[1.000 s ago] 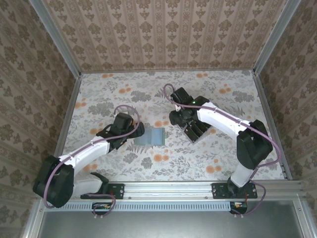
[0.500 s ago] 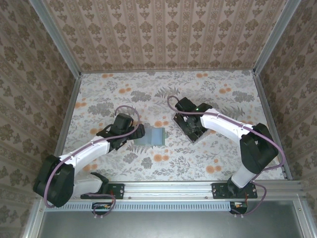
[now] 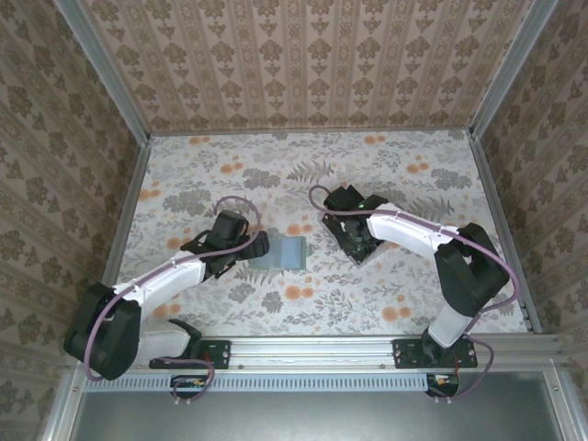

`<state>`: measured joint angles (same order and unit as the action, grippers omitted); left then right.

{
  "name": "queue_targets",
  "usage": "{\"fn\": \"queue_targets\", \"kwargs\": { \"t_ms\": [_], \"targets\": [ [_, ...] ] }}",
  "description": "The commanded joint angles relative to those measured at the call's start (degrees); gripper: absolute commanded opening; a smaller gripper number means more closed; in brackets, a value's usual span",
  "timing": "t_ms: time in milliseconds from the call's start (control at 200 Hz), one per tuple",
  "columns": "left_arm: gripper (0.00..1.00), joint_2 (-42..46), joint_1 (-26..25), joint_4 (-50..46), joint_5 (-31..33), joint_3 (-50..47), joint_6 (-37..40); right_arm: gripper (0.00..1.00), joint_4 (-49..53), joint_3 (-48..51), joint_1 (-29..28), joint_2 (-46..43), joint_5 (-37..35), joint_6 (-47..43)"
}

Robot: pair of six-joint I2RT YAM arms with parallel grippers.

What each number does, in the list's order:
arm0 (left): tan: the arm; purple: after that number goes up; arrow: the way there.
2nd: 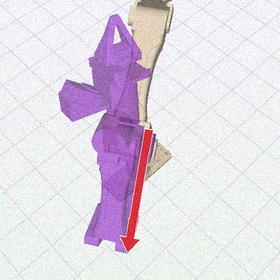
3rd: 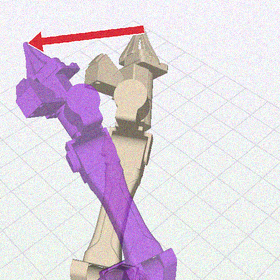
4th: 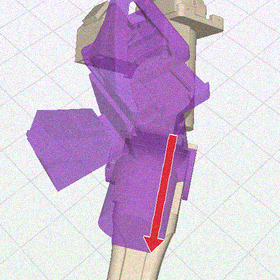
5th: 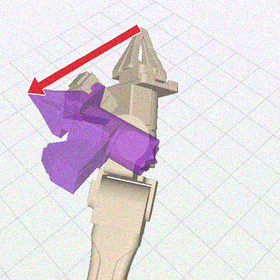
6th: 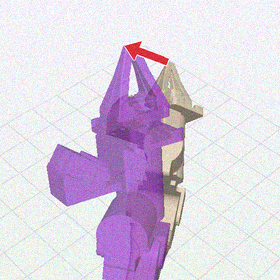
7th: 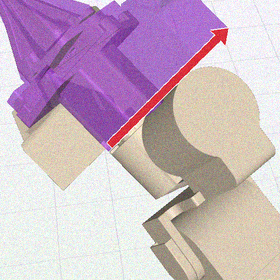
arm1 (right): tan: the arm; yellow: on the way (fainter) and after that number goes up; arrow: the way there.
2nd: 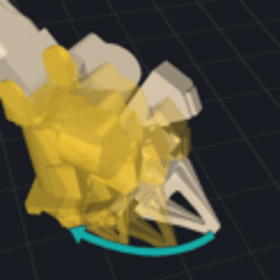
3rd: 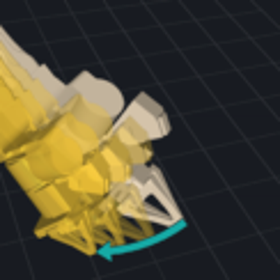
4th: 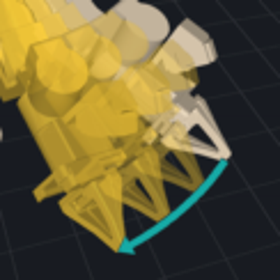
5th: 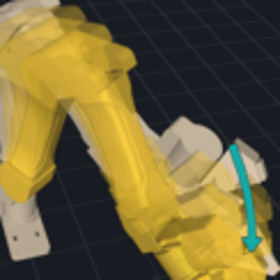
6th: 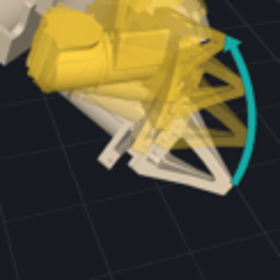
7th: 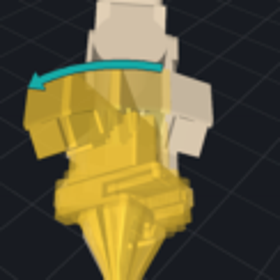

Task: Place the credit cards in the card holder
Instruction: Pick up the credit card from the storage box.

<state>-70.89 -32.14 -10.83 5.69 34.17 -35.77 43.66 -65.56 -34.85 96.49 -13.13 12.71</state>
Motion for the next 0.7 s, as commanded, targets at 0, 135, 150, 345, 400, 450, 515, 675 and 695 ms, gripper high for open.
{"fn": "queue_targets", "kwargs": {
  "t_ms": [0,135,150,345,400,450,515,675,695],
  "targets": [
    [1.00,-0.56,0.48,0.02,-0.86,1.40,-0.32,0.37,0.03,0.78,0.10,0.88,0.11,-0.38],
    [1.00,-0.78,0.48,0.33,-0.99,1.31,-0.27,0.34,-0.15,0.80,0.13,0.65,1.42,-0.14],
    [1.00,-0.74,0.48,0.35,-0.95,1.33,-0.22,0.34,-0.15,0.79,0.13,0.58,1.55,-0.09],
    [1.00,-0.74,0.52,0.68,-1.14,1.06,-0.35,0.30,-0.28,0.78,0.07,-0.39,2.66,0.23],
    [1.00,-0.83,0.47,0.77,-1.13,1.06,-0.37,0.28,-0.27,0.67,0.09,-0.41,2.84,0.26],
    [1.00,-0.83,0.43,0.90,-1.26,1.06,-0.37,0.27,-0.31,0.78,0.05,-0.51,2.98,0.38],
    [1.00,-0.83,0.41,1.01,-1.26,1.06,-0.36,0.27,-0.30,0.87,0.05,-0.58,2.93,0.36],
    [1.00,-0.83,0.46,1.29,-1.48,0.96,-0.39,0.23,-0.15,0.96,0.13,-0.83,2.93,0.39],
    [1.00,-0.83,0.41,1.34,-1.49,0.98,-0.44,0.23,-0.21,0.94,0.13,-0.93,2.88,0.36]
  ]
}}
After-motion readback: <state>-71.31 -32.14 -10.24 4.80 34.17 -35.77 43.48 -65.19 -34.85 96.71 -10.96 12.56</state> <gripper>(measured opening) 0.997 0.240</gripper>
